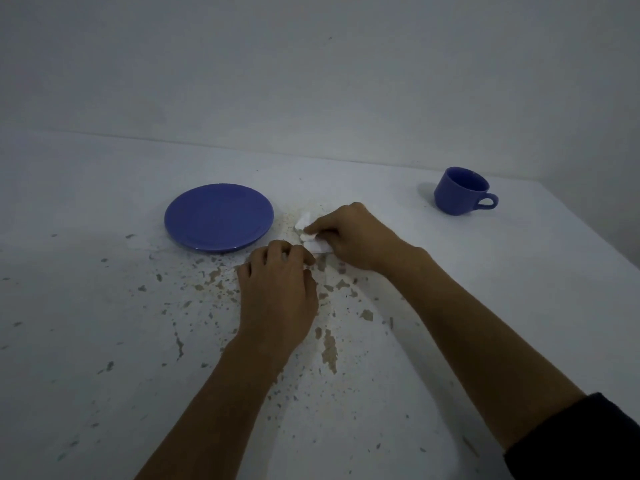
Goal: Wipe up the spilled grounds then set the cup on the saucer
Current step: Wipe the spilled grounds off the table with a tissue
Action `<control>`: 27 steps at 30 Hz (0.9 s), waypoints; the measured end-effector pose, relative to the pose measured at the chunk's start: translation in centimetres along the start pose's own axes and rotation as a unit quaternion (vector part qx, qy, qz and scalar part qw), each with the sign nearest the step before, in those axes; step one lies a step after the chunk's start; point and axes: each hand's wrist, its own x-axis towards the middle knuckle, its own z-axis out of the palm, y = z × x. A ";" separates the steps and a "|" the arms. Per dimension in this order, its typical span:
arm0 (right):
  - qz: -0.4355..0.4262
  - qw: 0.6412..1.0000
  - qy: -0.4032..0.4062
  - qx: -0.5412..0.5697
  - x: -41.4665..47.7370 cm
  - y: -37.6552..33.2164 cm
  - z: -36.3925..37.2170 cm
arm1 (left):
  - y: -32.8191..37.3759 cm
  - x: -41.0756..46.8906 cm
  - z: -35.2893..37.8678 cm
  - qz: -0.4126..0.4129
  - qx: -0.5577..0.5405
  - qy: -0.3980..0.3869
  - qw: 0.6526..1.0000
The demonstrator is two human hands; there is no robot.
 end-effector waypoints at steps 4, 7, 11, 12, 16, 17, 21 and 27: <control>0.055 0.991 0.110 0.062 0.5 1.2 -1.5 | 0.1 0.1 -0.1 -0.001 0.004 -0.003 1.000; 0.044 0.998 0.044 -0.007 1.4 1.0 0.8 | 0.1 0.0 -0.1 0.001 0.007 -0.002 1.000; 0.023 0.996 -0.013 -0.080 0.6 0.3 2.1 | 0.1 0.1 0.0 -0.004 0.011 -0.009 1.000; 0.005 0.997 -0.018 -0.068 0.1 0.1 1.6 | 0.1 0.1 0.0 -0.004 0.009 -0.008 1.000; 0.084 0.984 0.044 0.148 -1.4 0.0 -0.7 | 0.2 0.0 -0.1 -0.002 0.004 -0.005 1.000; 0.153 0.952 0.052 0.258 -1.3 0.1 -1.0 | 0.2 0.1 -0.2 -0.003 0.006 -0.008 1.000; 0.352 0.787 0.051 0.505 -1.1 0.2 -1.1 | 0.2 0.0 -0.2 -0.004 0.004 -0.021 1.000; 0.328 0.928 0.140 0.103 -1.4 2.6 -1.0 | 0.1 0.1 -0.2 -0.006 0.006 -0.024 1.000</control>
